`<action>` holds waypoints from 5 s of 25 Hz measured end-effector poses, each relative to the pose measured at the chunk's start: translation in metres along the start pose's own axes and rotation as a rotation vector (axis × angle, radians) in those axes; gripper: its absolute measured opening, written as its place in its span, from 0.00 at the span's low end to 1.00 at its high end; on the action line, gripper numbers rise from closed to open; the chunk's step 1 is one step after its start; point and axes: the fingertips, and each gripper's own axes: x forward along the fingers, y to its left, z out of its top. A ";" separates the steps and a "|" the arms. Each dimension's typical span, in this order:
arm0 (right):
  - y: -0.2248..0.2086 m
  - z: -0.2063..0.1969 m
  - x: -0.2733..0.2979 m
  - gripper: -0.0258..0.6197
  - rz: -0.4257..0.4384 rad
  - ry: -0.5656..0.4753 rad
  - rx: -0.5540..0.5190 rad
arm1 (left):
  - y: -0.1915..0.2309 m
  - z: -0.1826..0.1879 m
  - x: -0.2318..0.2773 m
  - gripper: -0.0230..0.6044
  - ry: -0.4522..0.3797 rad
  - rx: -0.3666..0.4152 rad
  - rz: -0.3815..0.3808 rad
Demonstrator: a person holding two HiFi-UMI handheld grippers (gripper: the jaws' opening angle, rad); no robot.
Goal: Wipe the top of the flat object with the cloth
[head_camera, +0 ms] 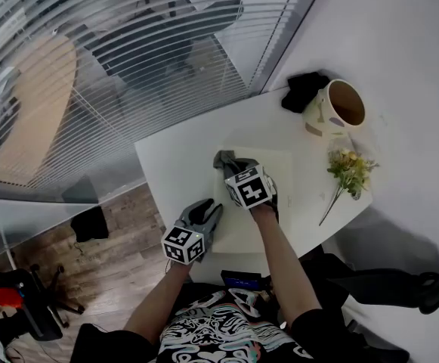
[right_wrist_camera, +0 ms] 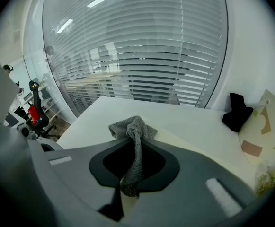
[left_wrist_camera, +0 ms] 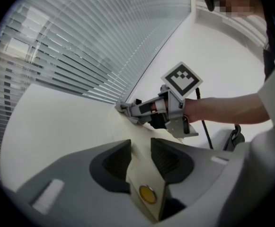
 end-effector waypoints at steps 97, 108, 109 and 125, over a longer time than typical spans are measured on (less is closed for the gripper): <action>-0.073 -0.029 -0.028 0.07 -0.123 -0.059 0.147 | 0.000 0.001 0.000 0.33 -0.011 0.007 -0.001; -0.076 -0.031 -0.030 0.07 -0.120 -0.064 0.159 | -0.001 0.000 0.000 0.33 -0.013 0.008 0.001; -0.076 -0.031 -0.030 0.07 -0.120 -0.064 0.163 | -0.001 0.001 -0.001 0.33 -0.014 0.008 0.001; -0.080 -0.035 -0.032 0.07 -0.115 -0.066 0.197 | 0.000 0.000 0.000 0.33 -0.013 0.010 0.003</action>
